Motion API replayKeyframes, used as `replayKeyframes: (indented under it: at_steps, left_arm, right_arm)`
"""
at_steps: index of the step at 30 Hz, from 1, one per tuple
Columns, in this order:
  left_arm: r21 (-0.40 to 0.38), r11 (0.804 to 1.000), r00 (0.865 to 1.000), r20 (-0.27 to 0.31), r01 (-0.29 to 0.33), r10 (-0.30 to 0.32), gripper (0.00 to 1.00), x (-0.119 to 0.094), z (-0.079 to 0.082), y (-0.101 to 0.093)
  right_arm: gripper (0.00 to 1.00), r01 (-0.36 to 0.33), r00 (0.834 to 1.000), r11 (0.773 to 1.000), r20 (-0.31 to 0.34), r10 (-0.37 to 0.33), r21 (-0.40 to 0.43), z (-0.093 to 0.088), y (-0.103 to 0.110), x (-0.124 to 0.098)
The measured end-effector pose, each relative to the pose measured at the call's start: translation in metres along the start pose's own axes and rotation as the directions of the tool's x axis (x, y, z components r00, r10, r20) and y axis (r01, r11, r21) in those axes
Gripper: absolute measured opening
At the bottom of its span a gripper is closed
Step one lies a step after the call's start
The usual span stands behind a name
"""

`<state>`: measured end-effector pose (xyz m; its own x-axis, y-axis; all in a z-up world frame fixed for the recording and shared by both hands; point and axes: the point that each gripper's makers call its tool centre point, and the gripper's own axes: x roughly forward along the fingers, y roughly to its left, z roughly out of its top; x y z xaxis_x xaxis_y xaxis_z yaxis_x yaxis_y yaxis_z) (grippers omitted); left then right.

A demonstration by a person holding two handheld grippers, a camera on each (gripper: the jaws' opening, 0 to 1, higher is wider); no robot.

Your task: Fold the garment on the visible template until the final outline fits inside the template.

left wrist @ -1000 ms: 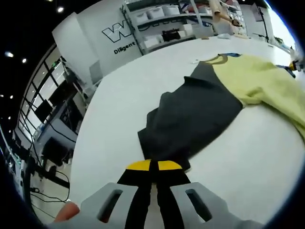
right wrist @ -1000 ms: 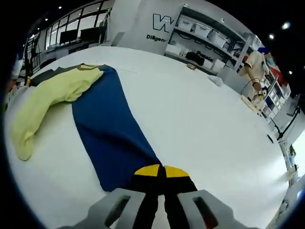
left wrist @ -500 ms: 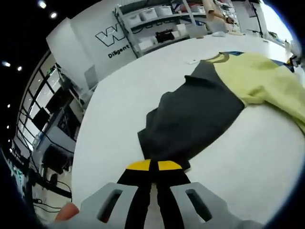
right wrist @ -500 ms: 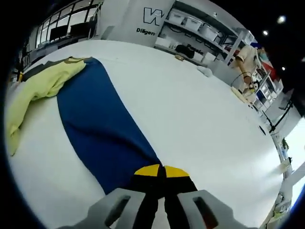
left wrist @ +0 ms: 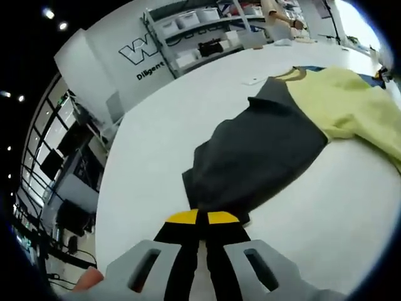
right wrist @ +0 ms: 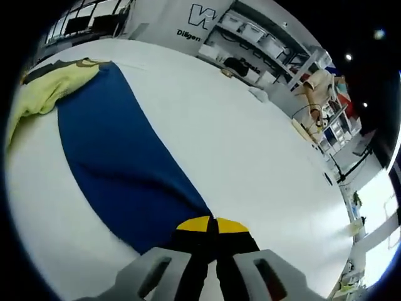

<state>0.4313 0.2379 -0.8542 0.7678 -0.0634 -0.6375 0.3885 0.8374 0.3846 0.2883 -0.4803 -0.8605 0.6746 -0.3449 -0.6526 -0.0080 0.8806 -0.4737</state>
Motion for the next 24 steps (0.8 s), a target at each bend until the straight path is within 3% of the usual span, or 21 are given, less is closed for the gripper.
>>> replayKeyframes:
  at_steps: [13,24]
  left_arm:
    - [0.027,1.000,1.000,0.011,0.000,0.000,0.00,0.004,0.002,0.003]
    - [0.044,0.999,1.000,0.021,0.000,-0.001,0.00,0.007,0.003,0.005]
  right_arm:
    - [0.00,0.063,0.997,0.998,0.036,-0.062,-0.018,0.009,-0.023,0.025]
    - [0.00,0.123,0.989,0.992,0.082,-0.124,0.015,0.017,-0.040,0.043]
